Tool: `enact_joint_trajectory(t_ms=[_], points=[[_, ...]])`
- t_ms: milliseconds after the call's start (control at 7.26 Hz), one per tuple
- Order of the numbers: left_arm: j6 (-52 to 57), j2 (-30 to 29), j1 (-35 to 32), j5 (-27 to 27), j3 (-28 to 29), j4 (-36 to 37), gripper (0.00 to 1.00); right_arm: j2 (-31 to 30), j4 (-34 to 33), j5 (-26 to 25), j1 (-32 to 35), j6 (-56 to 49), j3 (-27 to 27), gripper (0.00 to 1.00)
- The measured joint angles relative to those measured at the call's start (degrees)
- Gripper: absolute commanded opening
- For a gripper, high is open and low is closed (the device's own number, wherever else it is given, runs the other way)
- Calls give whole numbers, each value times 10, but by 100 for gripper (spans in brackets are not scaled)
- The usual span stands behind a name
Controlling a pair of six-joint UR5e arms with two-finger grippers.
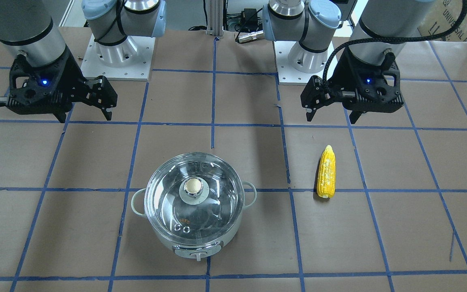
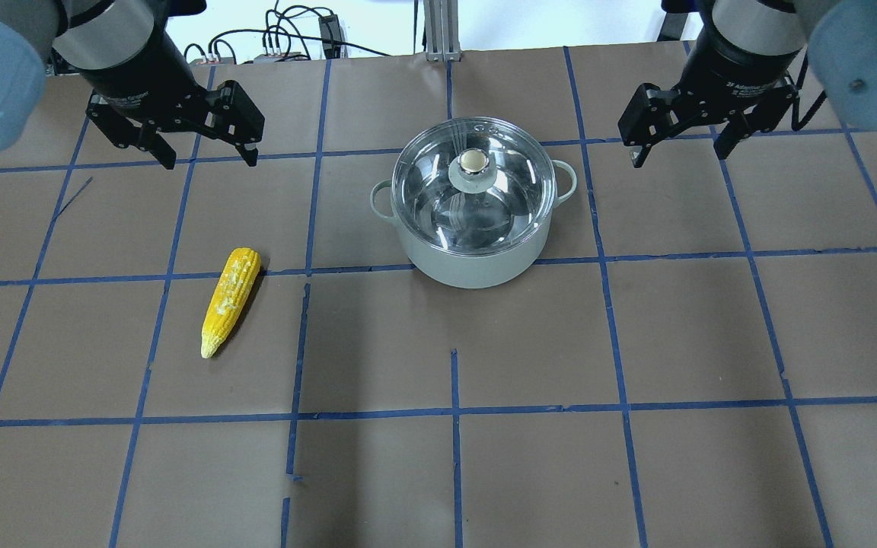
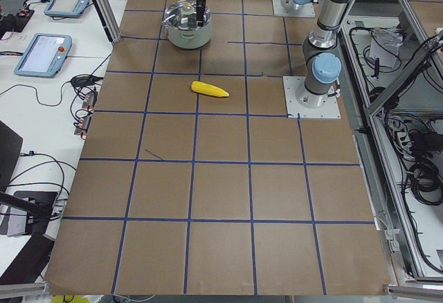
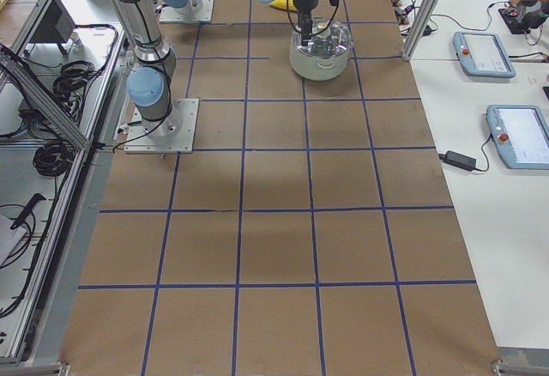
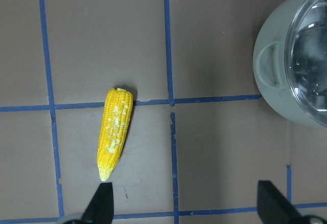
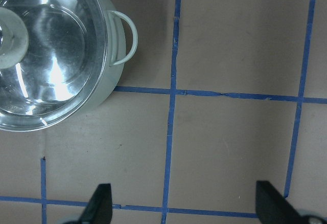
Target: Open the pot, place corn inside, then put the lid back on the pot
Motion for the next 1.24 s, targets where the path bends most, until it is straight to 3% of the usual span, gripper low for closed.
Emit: enact_joint_trajectory(t_ms=[1240], points=[[10,-1,10,5,-2,1,100,-15,-7,-6,0,3,10,100]])
